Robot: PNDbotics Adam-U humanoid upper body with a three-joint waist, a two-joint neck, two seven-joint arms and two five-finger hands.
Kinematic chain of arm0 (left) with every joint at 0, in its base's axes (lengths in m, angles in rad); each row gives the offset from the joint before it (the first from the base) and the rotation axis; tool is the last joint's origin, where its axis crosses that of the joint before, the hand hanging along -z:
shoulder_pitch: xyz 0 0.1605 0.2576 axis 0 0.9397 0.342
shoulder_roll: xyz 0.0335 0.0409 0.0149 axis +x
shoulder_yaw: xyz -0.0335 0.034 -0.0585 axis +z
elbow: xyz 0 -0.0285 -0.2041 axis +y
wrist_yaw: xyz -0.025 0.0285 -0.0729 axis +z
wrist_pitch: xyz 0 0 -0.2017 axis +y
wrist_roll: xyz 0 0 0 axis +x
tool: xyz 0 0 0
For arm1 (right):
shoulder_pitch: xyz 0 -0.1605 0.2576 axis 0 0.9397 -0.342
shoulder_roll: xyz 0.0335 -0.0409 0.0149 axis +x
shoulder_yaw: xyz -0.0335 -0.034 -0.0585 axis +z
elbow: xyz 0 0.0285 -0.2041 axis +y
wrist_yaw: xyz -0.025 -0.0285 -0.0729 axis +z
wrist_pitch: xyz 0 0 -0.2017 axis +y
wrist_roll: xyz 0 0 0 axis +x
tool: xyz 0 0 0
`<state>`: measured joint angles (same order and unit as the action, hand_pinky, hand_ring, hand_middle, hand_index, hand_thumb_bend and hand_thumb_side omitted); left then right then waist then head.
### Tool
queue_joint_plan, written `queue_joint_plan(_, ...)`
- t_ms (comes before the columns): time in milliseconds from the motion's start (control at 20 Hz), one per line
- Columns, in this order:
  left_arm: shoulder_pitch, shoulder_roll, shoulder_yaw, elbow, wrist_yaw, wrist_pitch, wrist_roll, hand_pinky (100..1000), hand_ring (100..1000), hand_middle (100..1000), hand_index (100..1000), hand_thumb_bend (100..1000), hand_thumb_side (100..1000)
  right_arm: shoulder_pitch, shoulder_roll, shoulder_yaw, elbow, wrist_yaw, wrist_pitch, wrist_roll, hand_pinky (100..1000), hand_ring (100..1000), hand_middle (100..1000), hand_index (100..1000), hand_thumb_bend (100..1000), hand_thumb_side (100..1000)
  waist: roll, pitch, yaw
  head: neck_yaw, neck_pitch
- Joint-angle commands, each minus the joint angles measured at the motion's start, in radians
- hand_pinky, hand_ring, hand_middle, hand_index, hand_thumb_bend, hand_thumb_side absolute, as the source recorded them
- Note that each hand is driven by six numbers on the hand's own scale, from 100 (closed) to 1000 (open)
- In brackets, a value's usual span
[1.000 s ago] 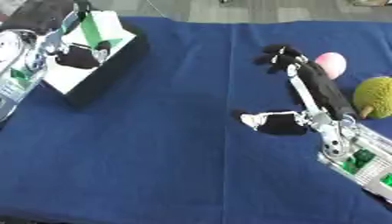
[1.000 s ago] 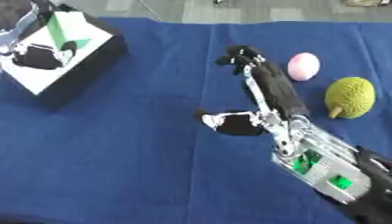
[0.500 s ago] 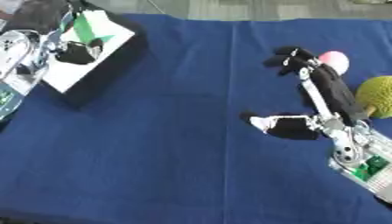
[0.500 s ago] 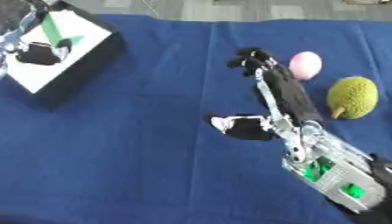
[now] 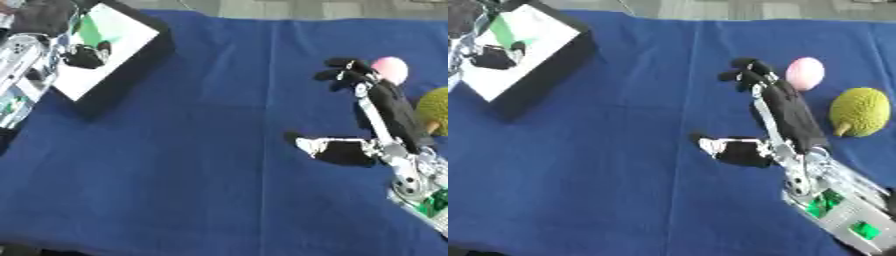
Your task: Pick up the objects with one hand, pass them to the other hand, and then place them into the box on the other side of the table.
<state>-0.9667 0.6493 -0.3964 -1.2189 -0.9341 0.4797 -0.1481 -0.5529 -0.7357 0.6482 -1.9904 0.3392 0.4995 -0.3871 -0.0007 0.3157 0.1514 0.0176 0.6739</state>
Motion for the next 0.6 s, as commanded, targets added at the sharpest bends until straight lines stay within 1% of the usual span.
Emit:
queue_joint_plan(50,-0.019,0.019,0.025,0.015,-0.015,-0.002,0.018,754,664,504,478,257,319,-0.005,-0.011,-0.004,-0.01,0.008,0.001,-0.011,125,692,848,773,670,285,0.0,-0.016,-0.003,0.014,-0.016)
queue_joint_plan(100,-0.02,0.019,0.026,0.018,-0.021,-0.004,0.024,758,667,509,491,276,325,-0.003,-0.01,-0.003,-0.01,0.009,0.001,-0.013,125,692,848,773,669,286,0.0,-0.014,-0.005,0.018,-0.018)
queue_joint_plan(150,-0.02,0.019,0.028,0.021,-0.028,-0.004,0.03,761,669,512,499,277,326,-0.002,-0.009,-0.001,-0.01,0.01,0.002,-0.015,124,692,848,773,668,286,-0.002,-0.013,-0.007,0.021,-0.019)
queue_joint_plan(350,-0.022,0.016,0.044,0.045,-0.05,0.008,0.045,787,698,569,612,297,344,0.005,-0.003,0.006,-0.01,0.013,0.001,-0.027,124,691,848,773,667,286,-0.006,-0.007,-0.021,0.029,-0.022)
queue_joint_plan(400,-0.022,0.015,0.048,0.052,-0.054,0.013,0.047,801,722,611,690,307,365,0.006,-0.002,0.006,-0.01,0.014,0.001,-0.031,123,690,847,772,667,286,-0.007,-0.006,-0.023,0.03,-0.023)
queue_joint_plan(450,-0.023,0.013,0.052,0.06,-0.056,0.017,0.045,809,736,632,723,314,374,0.007,-0.001,0.006,-0.01,0.014,0.001,-0.035,123,690,847,772,667,286,-0.007,-0.004,-0.025,0.032,-0.023)
queue_joint_plan(500,-0.023,0.012,0.055,0.068,-0.058,0.019,0.041,824,764,687,777,329,393,0.008,-0.001,0.006,-0.01,0.014,0.001,-0.038,123,689,847,772,667,286,-0.008,-0.003,-0.027,0.033,-0.024)
queue_joint_plan(550,-0.023,0.011,0.057,0.075,-0.057,0.022,0.034,834,785,720,808,338,400,0.008,0.0,0.006,-0.01,0.014,0.002,-0.04,123,689,847,772,667,286,-0.008,-0.002,-0.028,0.033,-0.024)
queue_joint_plan(600,-0.023,0.01,0.059,0.081,-0.056,0.023,0.025,846,807,749,844,370,414,0.009,0.001,0.007,-0.01,0.015,0.002,-0.042,122,690,847,772,667,287,-0.009,-0.001,-0.028,0.033,-0.025)
